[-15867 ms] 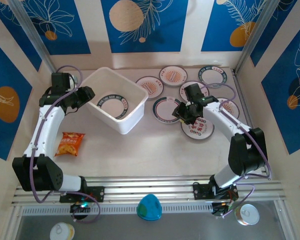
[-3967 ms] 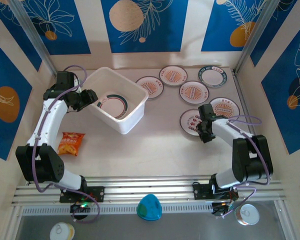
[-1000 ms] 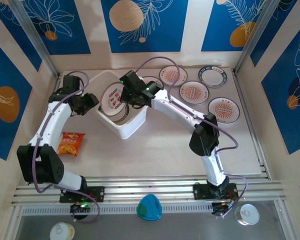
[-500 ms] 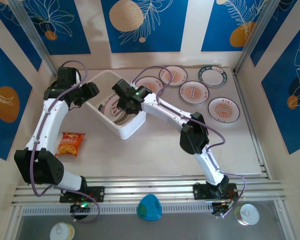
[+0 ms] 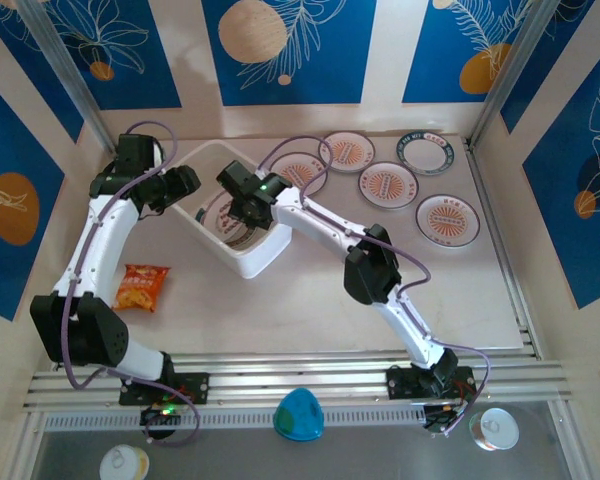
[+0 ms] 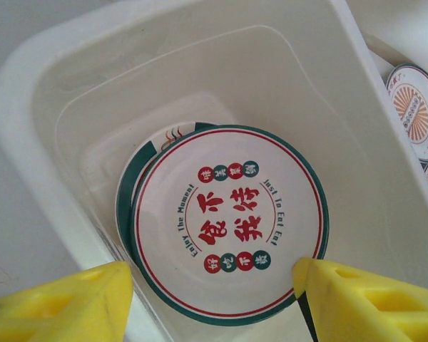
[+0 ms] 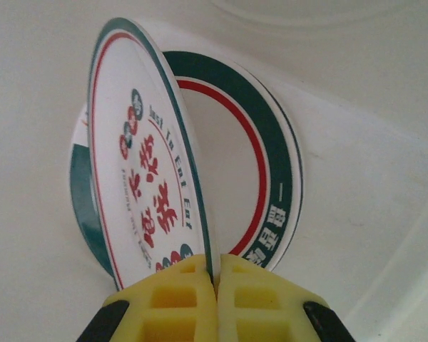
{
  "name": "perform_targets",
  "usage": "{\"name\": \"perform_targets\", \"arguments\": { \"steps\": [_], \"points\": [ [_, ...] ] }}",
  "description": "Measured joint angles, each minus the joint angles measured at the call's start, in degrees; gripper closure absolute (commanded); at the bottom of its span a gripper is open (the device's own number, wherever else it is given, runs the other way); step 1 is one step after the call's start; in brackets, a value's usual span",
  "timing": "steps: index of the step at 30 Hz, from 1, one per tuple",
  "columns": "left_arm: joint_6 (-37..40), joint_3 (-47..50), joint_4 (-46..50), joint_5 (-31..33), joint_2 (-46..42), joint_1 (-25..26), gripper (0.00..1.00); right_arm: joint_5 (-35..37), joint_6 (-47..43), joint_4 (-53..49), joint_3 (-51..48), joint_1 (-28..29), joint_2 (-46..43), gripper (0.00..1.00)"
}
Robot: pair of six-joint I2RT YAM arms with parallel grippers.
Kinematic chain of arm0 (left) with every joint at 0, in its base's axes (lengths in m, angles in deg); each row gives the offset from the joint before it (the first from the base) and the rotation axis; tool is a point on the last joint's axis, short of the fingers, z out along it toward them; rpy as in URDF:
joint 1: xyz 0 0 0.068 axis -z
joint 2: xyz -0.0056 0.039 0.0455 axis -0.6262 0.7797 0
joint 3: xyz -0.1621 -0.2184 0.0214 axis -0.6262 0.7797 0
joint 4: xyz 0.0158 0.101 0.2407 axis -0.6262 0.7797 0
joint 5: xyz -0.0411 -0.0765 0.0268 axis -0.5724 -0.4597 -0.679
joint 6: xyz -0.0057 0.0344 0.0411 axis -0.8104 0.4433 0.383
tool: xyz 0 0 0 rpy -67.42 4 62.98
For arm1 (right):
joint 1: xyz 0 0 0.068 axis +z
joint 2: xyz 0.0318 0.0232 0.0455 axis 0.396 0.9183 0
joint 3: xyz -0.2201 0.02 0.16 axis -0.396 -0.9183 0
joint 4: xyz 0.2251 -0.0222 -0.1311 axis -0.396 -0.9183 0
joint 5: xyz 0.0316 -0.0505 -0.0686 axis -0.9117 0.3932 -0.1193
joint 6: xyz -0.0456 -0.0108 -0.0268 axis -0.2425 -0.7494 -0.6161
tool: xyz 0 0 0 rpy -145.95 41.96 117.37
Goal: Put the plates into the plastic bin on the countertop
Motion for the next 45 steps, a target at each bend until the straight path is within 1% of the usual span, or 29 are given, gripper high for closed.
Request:
{"name": "perform_targets", "arguments": {
  "steps": [6, 8, 10, 18, 26, 29, 31, 34, 36, 40, 45],
  "points": [
    [1.0, 0.0, 0.0, 0.0, 0.0, 0.0, 0.34, -1.2, 1.7, -3.2, 1.8, -0.1, 1.1, 1.0],
    [1.0, 0.0, 0.0, 0.0, 0.0, 0.0, 0.33, -1.2, 2.2, -3.6, 1.8, -0.2, 1.6, 0.97],
    [1.0, 0.0, 0.0, -0.2, 0.0, -0.1, 0.34, -1.2, 2.8, -3.7, 1.9, -0.2, 2.0, 0.91],
    [1.0, 0.0, 0.0, -0.7, 0.0, -0.2, 0.33, -3.1, 5.0, -5.0, 1.9, -0.4, 3.0, 0.61],
    [1.0, 1.5, 0.1, -0.7, 0.0, -0.2, 0.34, -5.5, 5.5, -5.0, 1.9, -0.4, 3.4, 0.37],
    [1.0, 1.6, 0.2, -0.7, 0.0, -0.2, 0.33, -5.6, 4.6, -4.9, 1.9, -0.4, 3.4, 0.34],
    [1.0, 1.6, 0.5, -0.7, 0.0, -0.2, 0.33, -5.6, 3.4, -4.6, 1.7, -0.3, 3.1, 0.33],
    [1.1, 1.6, 1.5, -0.6, 0.0, -0.2, 0.34, -5.3, 1.0, -3.0, -1.1, 0.0, 0.6, 0.33],
    [1.1, 1.6, 2.3, -0.4, 0.0, -0.2, 0.33, -5.0, -0.8, -1.0, -4.2, 0.3, -2.8, 0.34],
    [1.7, 1.6, 4.1, -0.2, 0.1, -0.2, 0.34, -4.3, -5.4, 2.6, -11.0, 0.5, -12.4, 0.35],
    [2.1, 1.6, 6.4, 0.6, 0.7, -0.2, 0.34, -4.3, -11.2, 7.1, -16.6, -0.4, -24.9, 0.41]
  ]
}}
